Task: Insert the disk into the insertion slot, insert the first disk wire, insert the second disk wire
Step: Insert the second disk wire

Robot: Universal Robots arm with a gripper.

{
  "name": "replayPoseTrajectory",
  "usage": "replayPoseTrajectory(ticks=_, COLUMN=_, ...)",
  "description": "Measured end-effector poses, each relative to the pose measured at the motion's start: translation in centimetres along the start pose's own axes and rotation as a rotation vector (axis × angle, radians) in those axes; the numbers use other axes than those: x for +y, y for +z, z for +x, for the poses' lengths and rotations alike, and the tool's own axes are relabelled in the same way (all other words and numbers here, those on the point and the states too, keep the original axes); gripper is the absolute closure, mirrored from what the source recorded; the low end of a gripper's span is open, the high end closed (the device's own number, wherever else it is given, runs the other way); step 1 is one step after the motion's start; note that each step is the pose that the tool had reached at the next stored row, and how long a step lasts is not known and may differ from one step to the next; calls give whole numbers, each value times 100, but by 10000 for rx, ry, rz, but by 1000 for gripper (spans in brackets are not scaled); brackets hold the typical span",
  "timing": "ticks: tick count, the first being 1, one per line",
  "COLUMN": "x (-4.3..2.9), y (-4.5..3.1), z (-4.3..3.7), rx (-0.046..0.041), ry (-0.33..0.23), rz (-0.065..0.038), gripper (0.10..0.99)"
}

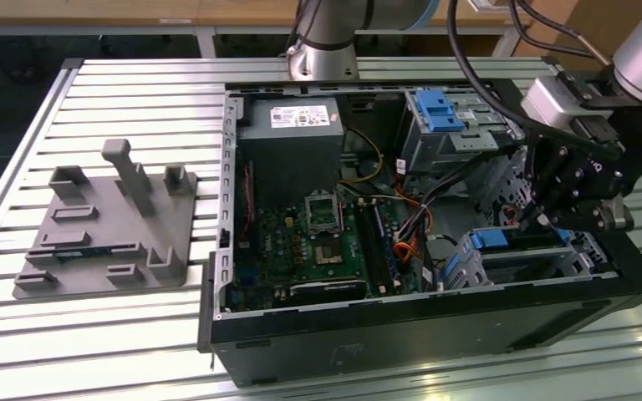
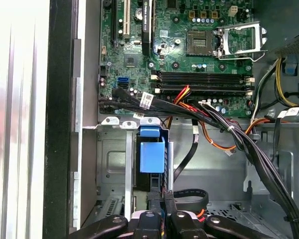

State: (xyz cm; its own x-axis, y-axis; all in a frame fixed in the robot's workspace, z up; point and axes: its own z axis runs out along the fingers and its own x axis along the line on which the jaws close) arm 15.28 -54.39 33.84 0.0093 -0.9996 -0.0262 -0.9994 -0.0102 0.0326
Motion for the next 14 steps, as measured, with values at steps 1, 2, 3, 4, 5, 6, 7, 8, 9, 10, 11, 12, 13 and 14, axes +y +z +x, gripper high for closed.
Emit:
replayPoseTrajectory(ticks=1, x=0, y=3, z=4, rx=0, ry=0, rz=0, gripper=937)
replayPoseTrajectory(ticks=2, x=0, y=5, z=8, rx=0, ry=0, rz=0, gripper=937)
replayPoseTrajectory(ticks=3, x=0, y=9, z=11, rx=-1, ry=1, rz=0, gripper=937)
replayPoseTrajectory(ticks=4, x=0, y=12, z=12, rx=-2, ry=2, rz=0, gripper=937)
replayPoseTrajectory(ticks=5, x=0, y=16, z=12, rx=-1, ry=5, rz=0, gripper=937)
replayPoseTrajectory(ticks=6, x=0, y=20, z=13, rx=0, ry=8, rz=0, gripper=937)
replayPoseTrajectory(ticks=7, x=0, y=26, z=13, rx=-1, ry=10, rz=0, gripper=937)
replayPoseTrajectory(ticks=8, x=-1, y=31, z=13, rx=-2, ry=13, rz=0, gripper=937)
replayPoseTrajectory(ticks=9, x=-1, y=36, z=14, rx=-1, ry=17, rz=1, gripper=937)
replayPoseTrajectory(ticks=10, x=-1, y=40, z=14, rx=-1, ry=23, rz=1, gripper=937)
replayPoseTrajectory(ticks=11, x=-1, y=44, z=14, rx=0, ry=27, rz=1, gripper=937)
replayPoseTrajectory(ticks=12, x=-1, y=47, z=14, rx=1, ry=33, rz=1, gripper=937)
replayPoseTrajectory(ticks=13, x=-1, y=50, z=14, rx=1, ry=37, rz=1, gripper=937)
replayPoseTrajectory(ticks=14, x=-1, y=53, z=14, rx=3, ry=41, rz=1, gripper=937)
